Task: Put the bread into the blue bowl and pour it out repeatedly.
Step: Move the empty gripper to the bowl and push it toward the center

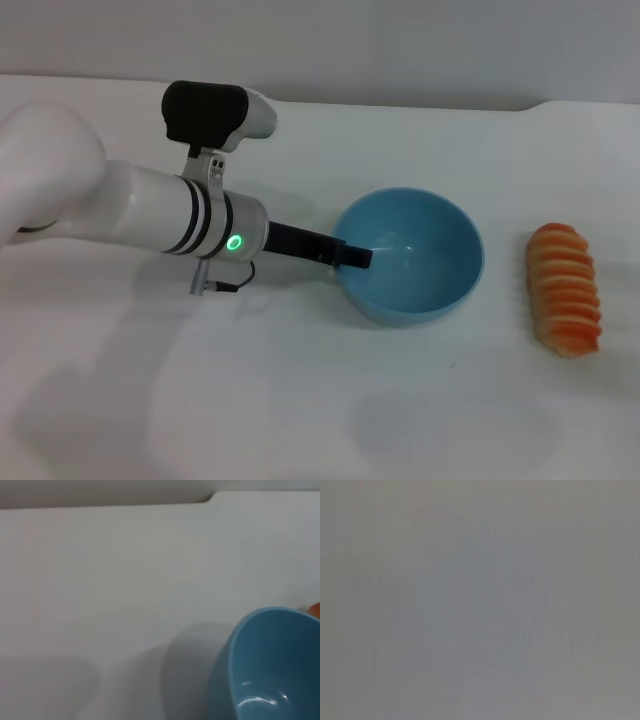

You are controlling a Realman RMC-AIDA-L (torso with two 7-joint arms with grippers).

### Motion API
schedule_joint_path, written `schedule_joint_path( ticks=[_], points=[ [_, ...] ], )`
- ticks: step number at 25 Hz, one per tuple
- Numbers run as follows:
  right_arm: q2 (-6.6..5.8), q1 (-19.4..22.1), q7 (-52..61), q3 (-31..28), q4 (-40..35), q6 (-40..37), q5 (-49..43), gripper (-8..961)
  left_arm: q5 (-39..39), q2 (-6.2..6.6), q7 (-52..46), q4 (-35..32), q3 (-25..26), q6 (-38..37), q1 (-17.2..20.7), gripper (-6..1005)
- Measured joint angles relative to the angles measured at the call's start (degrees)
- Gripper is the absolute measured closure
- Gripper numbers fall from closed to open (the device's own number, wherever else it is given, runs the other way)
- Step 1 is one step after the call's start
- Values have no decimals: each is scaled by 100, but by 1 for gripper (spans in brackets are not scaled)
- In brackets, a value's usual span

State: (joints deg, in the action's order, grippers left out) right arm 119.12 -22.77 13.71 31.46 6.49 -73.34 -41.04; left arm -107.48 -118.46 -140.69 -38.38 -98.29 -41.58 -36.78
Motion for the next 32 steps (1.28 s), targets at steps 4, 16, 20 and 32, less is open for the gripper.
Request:
schedule_joint_path(
  ticks=[4, 16, 20, 32],
  points=[
    [2, 1, 0, -1, 7, -12, 0, 402, 7, -4, 13, 133, -79, 36, -40, 256],
    [15, 26, 4, 0, 27, -27, 0, 406, 9, 1, 5, 106, -96, 40, -48, 668],
    [16, 29, 6, 0, 28, -29, 0, 407, 8, -4, -25, 108, -94, 48, -32, 796],
    [-29, 3, 388, 82, 44, -13, -137, 411, -65, 48, -18, -354, -31, 164, -97, 987]
  ],
)
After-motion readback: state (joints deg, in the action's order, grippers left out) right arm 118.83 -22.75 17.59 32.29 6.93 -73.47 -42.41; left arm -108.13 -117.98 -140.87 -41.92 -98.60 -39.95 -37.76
